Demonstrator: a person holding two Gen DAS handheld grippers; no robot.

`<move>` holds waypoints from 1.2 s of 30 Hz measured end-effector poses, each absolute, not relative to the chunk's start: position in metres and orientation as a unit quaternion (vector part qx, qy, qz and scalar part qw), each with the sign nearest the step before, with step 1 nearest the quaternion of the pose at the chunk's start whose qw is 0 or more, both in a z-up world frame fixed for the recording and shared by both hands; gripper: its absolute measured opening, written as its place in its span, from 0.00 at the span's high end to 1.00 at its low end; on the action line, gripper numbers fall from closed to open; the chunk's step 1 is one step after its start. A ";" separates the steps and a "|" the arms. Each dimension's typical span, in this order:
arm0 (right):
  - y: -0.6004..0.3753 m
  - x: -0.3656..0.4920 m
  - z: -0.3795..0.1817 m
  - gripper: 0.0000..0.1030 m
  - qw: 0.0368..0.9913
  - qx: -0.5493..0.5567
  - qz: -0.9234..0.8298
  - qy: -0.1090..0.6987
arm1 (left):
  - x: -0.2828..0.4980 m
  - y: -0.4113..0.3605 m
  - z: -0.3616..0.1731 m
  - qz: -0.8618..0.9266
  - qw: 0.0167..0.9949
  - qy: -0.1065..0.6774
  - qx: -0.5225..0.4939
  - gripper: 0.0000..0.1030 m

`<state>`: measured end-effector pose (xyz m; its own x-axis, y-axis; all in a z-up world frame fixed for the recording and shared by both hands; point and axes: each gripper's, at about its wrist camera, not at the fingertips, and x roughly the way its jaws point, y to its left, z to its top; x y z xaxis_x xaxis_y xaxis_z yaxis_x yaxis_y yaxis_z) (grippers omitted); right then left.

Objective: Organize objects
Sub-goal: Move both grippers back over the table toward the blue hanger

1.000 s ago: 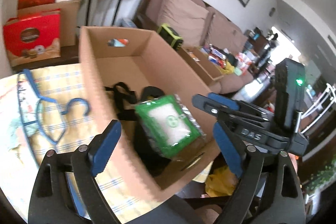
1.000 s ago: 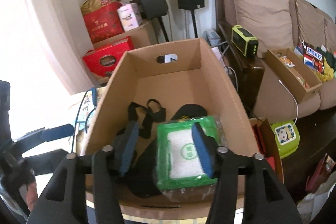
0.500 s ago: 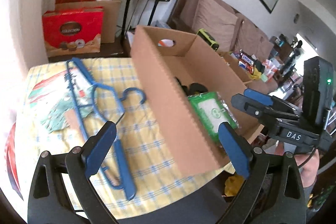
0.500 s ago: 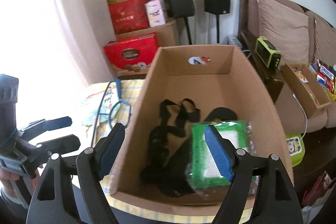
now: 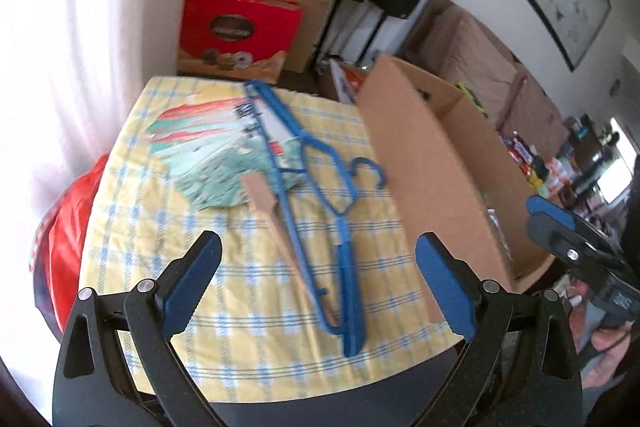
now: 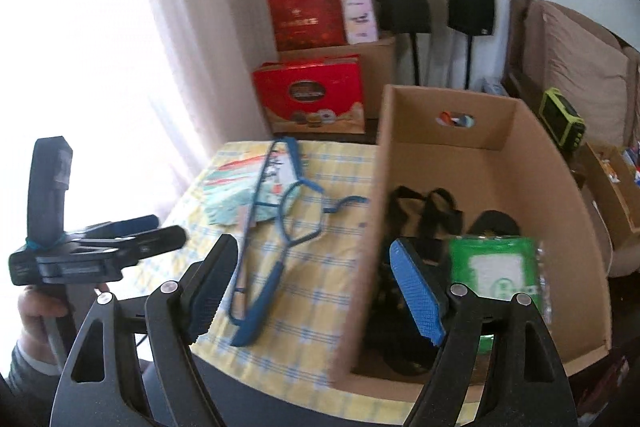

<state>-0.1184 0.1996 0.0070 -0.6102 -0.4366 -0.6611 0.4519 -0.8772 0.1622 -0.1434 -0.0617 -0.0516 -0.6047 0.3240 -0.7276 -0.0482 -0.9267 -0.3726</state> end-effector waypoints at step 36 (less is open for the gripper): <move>0.108 -0.127 -0.069 0.22 0.268 0.437 -0.858 0.026 | -0.141 -0.121 -0.088 0.876 0.036 -0.172 -0.449 0.06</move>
